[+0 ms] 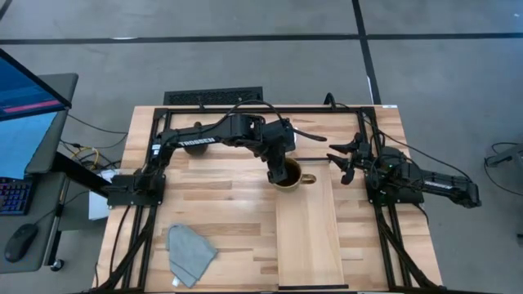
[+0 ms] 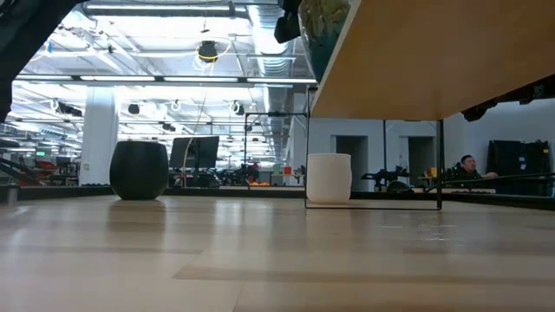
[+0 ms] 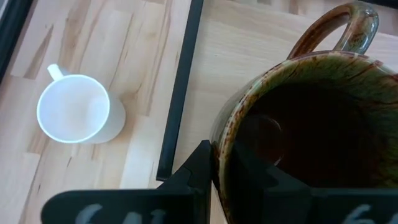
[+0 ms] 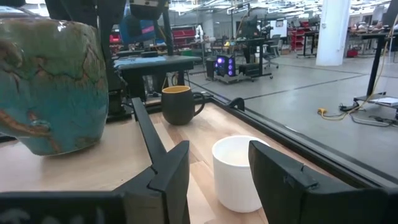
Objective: Stack small to large cups/mugs on shelf
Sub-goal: Put the blue mug on the shelf
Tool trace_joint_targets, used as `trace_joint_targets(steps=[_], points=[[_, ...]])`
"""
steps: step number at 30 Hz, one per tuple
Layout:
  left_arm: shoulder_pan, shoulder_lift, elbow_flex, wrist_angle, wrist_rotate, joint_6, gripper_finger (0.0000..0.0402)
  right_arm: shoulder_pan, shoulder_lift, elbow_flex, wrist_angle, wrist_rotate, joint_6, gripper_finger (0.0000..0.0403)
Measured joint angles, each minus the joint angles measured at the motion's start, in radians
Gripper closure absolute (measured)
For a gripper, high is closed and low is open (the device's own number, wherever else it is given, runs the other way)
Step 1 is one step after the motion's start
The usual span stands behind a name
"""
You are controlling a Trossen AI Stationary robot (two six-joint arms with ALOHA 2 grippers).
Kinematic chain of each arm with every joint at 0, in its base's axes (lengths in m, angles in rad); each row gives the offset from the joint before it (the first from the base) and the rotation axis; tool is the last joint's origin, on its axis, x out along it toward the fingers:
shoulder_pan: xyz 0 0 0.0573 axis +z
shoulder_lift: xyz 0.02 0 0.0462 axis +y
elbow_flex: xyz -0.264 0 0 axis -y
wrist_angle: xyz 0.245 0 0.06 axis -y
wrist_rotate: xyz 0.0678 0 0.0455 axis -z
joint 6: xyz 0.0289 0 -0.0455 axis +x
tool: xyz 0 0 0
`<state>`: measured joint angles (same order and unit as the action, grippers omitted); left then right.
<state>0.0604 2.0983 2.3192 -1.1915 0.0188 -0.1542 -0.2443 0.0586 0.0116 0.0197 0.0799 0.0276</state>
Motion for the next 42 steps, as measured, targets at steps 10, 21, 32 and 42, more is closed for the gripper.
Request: trace_joint_targets(steps=[10, 21, 32, 42], points=[[0.003, 0.000, -0.007, 0.026, 0.003, 0.001, 0.0379, 0.000, 0.000, 0.000, 0.000, 0.000, 0.000, 0.0214], [0.005, -0.002, -0.007, 0.040, 0.040, -0.007, 0.0324, 0.000, 0.000, 0.000, 0.000, 0.000, -0.001, 0.0214], [0.005, -0.002, -0.007, 0.059, 0.040, -0.006, 0.0337, 0.000, 0.000, 0.000, 0.000, 0.000, -0.001, 0.0214], [0.007, -0.002, -0.007, 0.059, 0.064, -0.008, 0.0337, 0.000, 0.000, 0.000, 0.000, 0.000, -0.001, 0.0214]])
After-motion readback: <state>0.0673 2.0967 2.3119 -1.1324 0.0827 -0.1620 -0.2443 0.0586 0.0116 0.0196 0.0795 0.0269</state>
